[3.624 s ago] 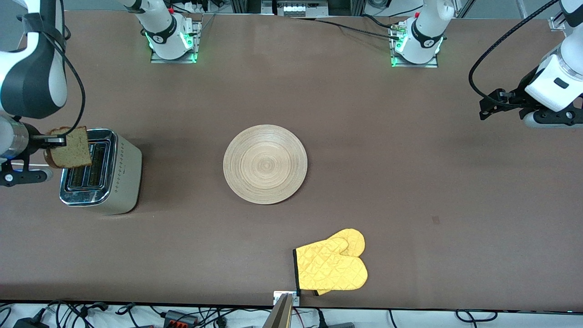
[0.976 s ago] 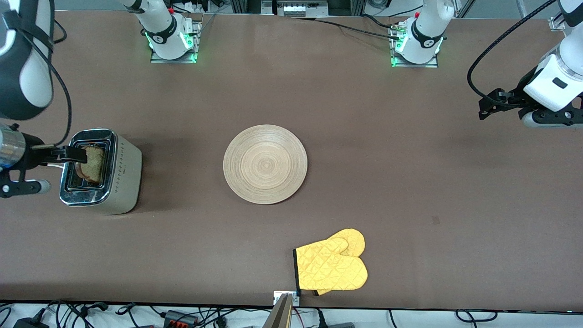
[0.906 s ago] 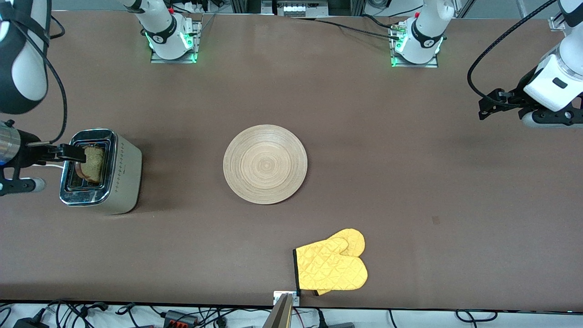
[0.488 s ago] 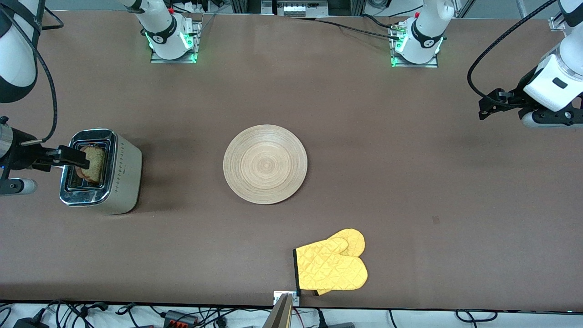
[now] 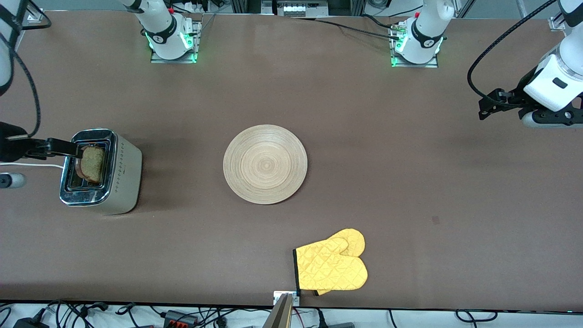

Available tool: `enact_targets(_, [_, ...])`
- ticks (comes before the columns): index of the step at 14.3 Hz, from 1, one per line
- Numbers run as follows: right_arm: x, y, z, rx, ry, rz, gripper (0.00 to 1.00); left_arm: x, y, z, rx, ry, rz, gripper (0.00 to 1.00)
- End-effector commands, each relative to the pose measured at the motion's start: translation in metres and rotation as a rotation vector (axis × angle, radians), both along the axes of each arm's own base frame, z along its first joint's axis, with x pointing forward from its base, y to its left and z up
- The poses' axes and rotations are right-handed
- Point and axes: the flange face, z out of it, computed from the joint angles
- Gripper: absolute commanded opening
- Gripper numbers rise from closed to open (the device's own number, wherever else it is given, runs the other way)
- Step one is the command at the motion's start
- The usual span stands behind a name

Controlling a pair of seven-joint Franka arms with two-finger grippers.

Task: Move plate and put bread in toaster
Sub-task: 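Open the right gripper and raise it away from the toaster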

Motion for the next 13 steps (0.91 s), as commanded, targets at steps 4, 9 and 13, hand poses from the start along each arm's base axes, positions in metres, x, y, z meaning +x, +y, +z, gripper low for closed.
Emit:
enact_targets(4, [-0.013, -0.018, 0.026, 0.012, -0.032, 0.006, 1.0, -0.003, 0.0, 0.007, 0.001, 0.0, -0.002, 1.0])
enact_targets(9, [-0.047, -0.009, 0.036, -0.047, -0.075, -0.022, 1.0, -0.003, 0.0, 0.007, 0.001, 0.0, -0.002, 1.0])
enact_targets(13, [-0.087, 0.005, 0.044, -0.085, -0.151, -0.166, 1.0, -0.002, 0.0, 0.006, 0.001, 0.001, -0.002, 1.0])
